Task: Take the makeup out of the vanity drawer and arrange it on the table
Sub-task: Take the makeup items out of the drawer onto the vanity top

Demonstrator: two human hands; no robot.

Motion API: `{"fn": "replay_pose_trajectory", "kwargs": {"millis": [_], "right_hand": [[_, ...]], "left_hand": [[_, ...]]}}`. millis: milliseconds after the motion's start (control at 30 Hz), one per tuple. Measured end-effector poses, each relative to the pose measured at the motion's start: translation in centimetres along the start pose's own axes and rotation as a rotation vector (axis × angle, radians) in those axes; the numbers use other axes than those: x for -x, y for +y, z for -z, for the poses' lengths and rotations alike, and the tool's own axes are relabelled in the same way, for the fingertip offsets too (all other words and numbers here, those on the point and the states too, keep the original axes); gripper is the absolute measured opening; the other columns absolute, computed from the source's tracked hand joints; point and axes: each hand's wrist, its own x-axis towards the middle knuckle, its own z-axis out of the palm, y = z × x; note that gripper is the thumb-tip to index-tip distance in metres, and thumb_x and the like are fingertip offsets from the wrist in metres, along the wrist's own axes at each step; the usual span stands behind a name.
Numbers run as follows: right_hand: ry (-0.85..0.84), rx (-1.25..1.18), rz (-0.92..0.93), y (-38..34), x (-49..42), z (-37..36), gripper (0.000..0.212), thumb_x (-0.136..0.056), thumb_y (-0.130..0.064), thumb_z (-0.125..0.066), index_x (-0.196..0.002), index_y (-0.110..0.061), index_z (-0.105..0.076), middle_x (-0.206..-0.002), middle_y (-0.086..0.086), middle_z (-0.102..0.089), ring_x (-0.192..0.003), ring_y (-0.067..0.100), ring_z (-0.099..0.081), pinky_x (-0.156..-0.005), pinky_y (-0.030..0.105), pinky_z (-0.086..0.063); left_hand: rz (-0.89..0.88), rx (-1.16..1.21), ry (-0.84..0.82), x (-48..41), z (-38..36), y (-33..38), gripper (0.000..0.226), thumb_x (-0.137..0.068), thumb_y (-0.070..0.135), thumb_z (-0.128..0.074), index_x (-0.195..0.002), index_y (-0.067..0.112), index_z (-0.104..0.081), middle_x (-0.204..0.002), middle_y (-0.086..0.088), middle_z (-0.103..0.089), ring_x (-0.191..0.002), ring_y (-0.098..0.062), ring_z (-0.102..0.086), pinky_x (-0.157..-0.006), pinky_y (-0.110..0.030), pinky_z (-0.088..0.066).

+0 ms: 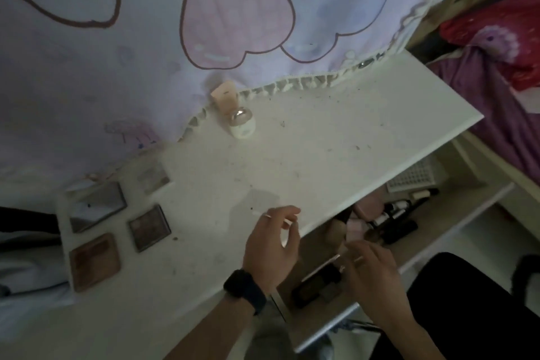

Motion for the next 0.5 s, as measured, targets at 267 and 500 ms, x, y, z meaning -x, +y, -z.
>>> {"fn": "replay_pose_trajectory", "kwargs": {"millis": [267,500], "right_hand": [[-0.019,0.265,-0.082,6.7,3.6,0.1,0.024,-0.082,-0.048,-0.059,-0.087,-0.031,-0.076,-0.116,-0.002,-0.068,-0.126,0.028,-0.054,-0.108,0.057,-0.032],[-0.006,0.245,-0.025,7.7,3.8,-1.0,0.023,-0.089,-0.044,-0.056,-0.091,-0.030,-0.074,-0.119,-0.001,-0.065,-0.130,0.027,-0.050,-0.117,0.054,-0.022]], "left_hand": [[0.158,-0.265,-0.536,4.2,-11.3,1.1,0.039,-0.097,0.032,-0.052,-0.135,0.029,-0.045,-0.132,-0.006,-0.049,-0.123,-0.025,-0.046,-0.098,-0.036,-0.047],[0.456,-0.333,-0.379,0.9,-16.3,0.1,0.068,-0.096,0.041,-0.056,-0.150,0.012,-0.025,-0.141,-0.019,-0.041,-0.124,-0.037,-0.046,-0.098,-0.048,-0.047]]}}
